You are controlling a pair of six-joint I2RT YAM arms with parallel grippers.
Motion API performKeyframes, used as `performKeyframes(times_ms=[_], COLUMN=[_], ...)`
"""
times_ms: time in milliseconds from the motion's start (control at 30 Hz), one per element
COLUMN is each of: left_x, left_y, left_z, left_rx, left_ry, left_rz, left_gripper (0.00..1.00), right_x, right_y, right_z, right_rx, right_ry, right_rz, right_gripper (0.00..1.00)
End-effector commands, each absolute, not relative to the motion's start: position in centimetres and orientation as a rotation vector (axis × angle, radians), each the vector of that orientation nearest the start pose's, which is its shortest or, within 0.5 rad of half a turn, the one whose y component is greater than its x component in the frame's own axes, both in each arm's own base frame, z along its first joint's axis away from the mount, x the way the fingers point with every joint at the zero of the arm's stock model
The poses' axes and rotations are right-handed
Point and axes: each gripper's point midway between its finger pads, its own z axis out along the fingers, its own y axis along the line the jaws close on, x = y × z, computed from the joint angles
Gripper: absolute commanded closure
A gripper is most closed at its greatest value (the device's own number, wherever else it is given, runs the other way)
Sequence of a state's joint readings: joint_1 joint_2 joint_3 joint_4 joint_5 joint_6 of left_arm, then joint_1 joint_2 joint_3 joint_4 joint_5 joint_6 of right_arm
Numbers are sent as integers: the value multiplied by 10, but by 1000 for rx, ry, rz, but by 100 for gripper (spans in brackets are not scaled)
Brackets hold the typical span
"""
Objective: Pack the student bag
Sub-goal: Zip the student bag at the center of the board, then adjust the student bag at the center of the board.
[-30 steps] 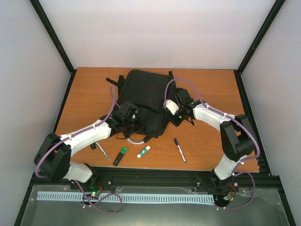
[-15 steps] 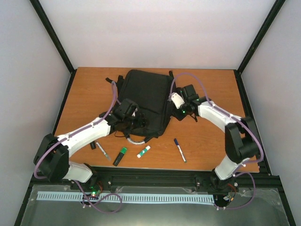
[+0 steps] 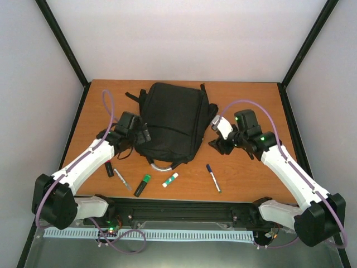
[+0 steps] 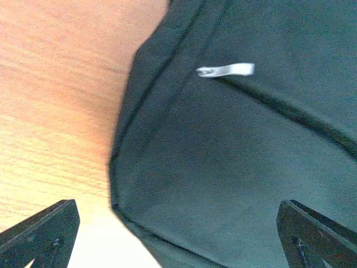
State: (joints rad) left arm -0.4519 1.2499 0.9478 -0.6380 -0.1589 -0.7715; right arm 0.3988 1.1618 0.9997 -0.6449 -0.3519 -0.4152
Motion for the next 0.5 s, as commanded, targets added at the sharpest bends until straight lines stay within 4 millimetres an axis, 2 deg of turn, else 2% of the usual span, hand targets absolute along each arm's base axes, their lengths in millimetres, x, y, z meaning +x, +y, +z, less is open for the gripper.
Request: performKeyframes(times_ms=[0, 33, 67, 133, 233, 333, 467], left_x=[310, 312, 314, 320, 324, 332, 330], left_y=[-94, -92, -92, -99, -119, -141, -157], left_z=[127, 121, 114, 102, 85, 84, 78], left_rx=[-508, -514, -514, -465, -390, -363, -343], left_ry=[2496, 2506, 2525, 2568, 2627, 2597, 2614], left_rz=[-184, -187, -196, -232, -327, -492, -548], left_gripper=[0, 0, 0, 0, 0, 0, 1], right_x=[251, 247, 242, 239, 241, 238, 236], right_y=[176, 179, 181, 183, 176, 175, 177], right_z=[183, 181, 180, 176, 165, 156, 155], right_rx=[-1170, -1170, -1169, -1154, -1111, -1121, -1157], right_ry=[2077, 2060, 2041, 2023, 2060, 2057, 2021], right_rz=[438, 468, 499, 525, 476, 477, 479], right_gripper=[34, 14, 2, 0, 0, 0, 0])
